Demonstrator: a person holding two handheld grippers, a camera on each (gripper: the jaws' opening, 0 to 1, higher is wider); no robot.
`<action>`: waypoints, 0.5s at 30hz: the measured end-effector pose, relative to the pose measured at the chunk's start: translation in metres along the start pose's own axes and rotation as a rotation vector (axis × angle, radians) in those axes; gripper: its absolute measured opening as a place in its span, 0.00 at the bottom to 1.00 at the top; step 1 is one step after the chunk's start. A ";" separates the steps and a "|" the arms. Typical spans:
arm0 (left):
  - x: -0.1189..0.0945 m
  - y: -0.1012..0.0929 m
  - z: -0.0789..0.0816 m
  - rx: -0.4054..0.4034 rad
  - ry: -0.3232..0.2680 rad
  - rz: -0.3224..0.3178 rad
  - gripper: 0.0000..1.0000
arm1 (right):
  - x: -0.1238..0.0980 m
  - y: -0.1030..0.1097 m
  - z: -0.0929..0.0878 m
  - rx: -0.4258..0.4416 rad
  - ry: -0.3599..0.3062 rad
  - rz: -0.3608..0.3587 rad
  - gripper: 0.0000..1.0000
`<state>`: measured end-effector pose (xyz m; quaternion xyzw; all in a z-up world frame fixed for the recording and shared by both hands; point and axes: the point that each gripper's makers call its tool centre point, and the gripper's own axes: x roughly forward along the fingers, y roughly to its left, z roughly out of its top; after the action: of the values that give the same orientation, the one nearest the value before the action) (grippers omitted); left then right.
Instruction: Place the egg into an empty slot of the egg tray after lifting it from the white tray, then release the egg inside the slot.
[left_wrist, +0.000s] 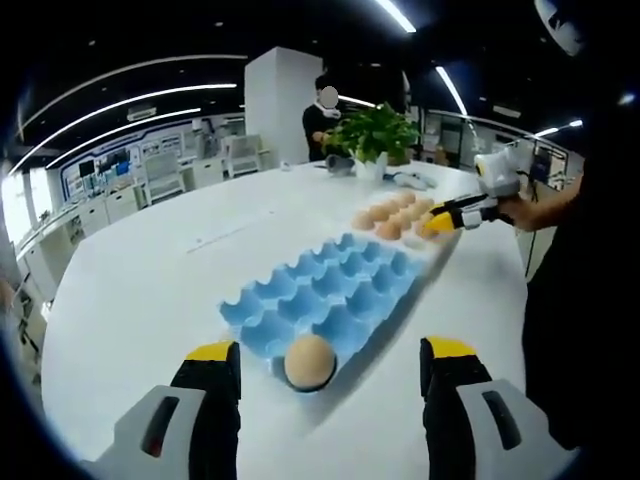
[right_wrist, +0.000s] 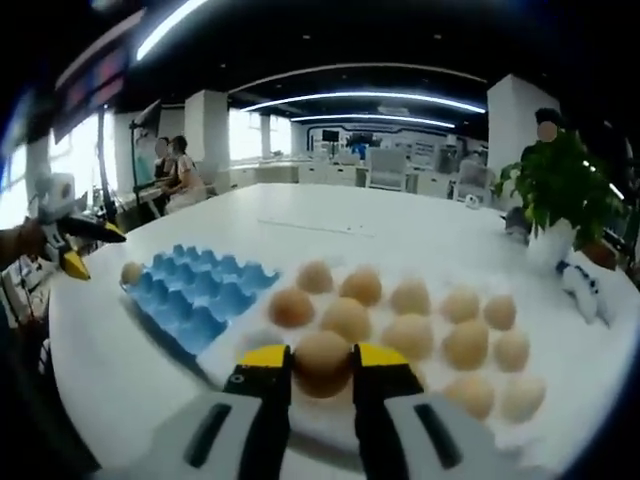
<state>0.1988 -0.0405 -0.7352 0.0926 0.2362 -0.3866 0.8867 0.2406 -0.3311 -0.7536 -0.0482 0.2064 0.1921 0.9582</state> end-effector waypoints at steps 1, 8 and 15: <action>0.000 0.000 0.000 0.001 0.001 -0.001 0.74 | 0.000 0.001 0.001 -0.002 -0.001 0.003 0.23; 0.002 -0.001 0.001 0.006 0.002 -0.007 0.74 | 0.002 0.016 0.014 -0.019 -0.026 0.046 0.23; 0.001 0.000 0.001 0.007 0.000 -0.007 0.73 | 0.009 0.028 0.016 -0.029 -0.026 0.083 0.23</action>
<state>0.2000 -0.0416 -0.7349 0.0946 0.2351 -0.3905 0.8850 0.2437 -0.2996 -0.7430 -0.0511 0.1927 0.2355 0.9512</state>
